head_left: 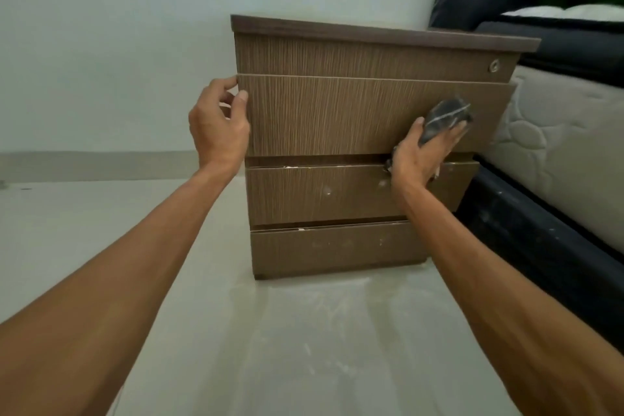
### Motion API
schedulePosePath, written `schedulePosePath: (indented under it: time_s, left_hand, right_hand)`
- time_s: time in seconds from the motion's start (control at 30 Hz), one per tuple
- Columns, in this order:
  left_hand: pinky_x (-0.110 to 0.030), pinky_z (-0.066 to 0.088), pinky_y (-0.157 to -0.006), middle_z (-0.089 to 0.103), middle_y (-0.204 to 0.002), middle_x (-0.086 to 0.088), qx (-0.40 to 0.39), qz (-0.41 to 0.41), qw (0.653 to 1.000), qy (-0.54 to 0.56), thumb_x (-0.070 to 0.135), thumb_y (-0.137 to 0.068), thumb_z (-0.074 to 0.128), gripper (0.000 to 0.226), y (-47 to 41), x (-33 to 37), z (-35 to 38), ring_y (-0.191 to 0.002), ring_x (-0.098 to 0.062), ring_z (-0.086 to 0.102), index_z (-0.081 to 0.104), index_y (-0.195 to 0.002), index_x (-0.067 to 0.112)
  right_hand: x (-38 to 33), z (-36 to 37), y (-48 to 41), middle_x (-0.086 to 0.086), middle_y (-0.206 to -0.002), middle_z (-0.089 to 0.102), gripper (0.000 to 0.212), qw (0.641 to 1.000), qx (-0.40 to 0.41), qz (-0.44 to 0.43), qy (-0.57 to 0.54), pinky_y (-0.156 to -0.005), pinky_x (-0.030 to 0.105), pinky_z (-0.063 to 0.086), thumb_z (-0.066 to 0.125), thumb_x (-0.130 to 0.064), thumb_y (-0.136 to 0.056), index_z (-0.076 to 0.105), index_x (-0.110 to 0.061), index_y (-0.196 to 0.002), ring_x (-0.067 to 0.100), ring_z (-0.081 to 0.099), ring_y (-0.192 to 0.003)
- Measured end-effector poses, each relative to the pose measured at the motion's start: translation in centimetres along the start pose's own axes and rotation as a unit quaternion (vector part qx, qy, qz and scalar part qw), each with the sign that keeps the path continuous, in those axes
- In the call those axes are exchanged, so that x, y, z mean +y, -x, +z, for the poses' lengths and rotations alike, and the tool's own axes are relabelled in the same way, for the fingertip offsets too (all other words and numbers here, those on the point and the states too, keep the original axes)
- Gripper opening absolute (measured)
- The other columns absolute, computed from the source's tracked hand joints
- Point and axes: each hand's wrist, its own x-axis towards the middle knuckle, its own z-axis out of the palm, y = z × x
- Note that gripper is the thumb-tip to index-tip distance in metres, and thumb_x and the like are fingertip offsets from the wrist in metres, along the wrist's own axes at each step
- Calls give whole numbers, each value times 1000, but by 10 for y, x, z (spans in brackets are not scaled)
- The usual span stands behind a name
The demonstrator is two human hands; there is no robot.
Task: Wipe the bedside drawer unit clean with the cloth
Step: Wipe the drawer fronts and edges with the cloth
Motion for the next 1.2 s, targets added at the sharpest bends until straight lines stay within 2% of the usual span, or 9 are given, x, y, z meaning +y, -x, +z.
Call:
schedulePosePath:
  time_s: [0.2, 0.33, 0.5, 0.6, 0.7, 0.8, 0.93, 1.07, 1.2]
  left_hand:
    - [-40, 59, -79, 67, -104, -2, -59, -71, 995, 37, 20, -97, 42, 30, -4, 8, -11, -93, -19, 66, 65, -118, 21]
    - [-35, 58, -67, 67, -93, -9, -75, -138, 983, 90, 16, -98, 37, 32, -6, 11, -20, -83, -25, 67, 66, -111, 19]
    - [-41, 58, -71, 66, -81, -10, 5, -330, 930, 164, 13, -91, 40, 28, 7, -19, -32, -77, -30, 68, 65, -103, 11]
    - [-47, 59, -77, 71, -90, -14, 3, -373, 924, 91, 13, -87, 42, 28, 23, -42, -40, -82, -32, 69, 67, -100, 14]
    - [-43, 58, -81, 71, -98, -9, -60, -333, 941, 11, 7, -85, 43, 33, 40, -50, -44, -87, -26, 67, 67, -103, 20]
    - [-32, 54, -79, 68, -100, -1, -146, -232, 959, -72, 9, -88, 48, 33, 53, -44, -40, -88, -20, 64, 67, -112, 22]
    - [-35, 54, -83, 67, -106, -3, -225, -177, 950, -125, 17, -93, 52, 31, 63, -34, -24, -89, -20, 64, 62, -121, 22]
    - [-44, 55, -88, 65, -112, -2, -227, -171, 945, -160, 18, -93, 52, 28, 68, -34, -16, -98, -22, 64, 61, -120, 22]
    - [-44, 55, -88, 63, -116, -2, -223, -162, 945, -174, 15, -94, 53, 26, 69, -31, -12, -101, -22, 63, 60, -119, 20]
  right_hand:
    - [-31, 56, 82, 10, -166, -9, 73, 977, -103, -151, 107, -120, 59, -4, 47, -36, -99, 4, -23, -158, 31, -12, -151]
    - [-39, 80, 130, 7, -165, -7, 73, 938, -202, -258, 110, -120, 54, -11, 44, -28, -94, 9, -21, -157, 30, -13, -151]
    - [-50, 76, 170, -8, -161, 6, 65, 879, -390, -272, 37, -121, 47, -9, 50, -13, -99, 19, -22, -155, 10, -9, -149]
    - [-64, 59, 178, 4, -148, 48, 50, 870, -465, -161, -32, -116, 44, 29, 47, -13, -101, 38, -22, -149, 11, 33, -139]
    - [-75, 33, 176, 3, -105, 66, 26, 895, -436, 35, -91, -80, 39, 59, 46, -22, -103, 52, -23, -129, 21, 66, -93]
    - [-70, 6, 159, 2, -108, 70, 20, 889, -358, 244, -148, -86, 42, 57, 46, -26, -104, 59, -20, -118, 22, 68, -100]
    - [-51, -30, 129, 16, -112, 72, 32, 813, -247, 449, -276, -93, 54, 53, 52, -29, -101, 59, -7, -122, 32, 69, -104]
    - [-38, -63, 108, 27, -121, 65, 68, 742, -216, 511, -375, -101, 63, 43, 50, -61, -92, 57, -2, -126, 43, 60, -115]
    - [-36, -78, 102, 23, -126, 64, 79, 737, -211, 496, -407, -106, 61, 39, 36, -72, -90, 60, -7, -128, 40, 58, -118]
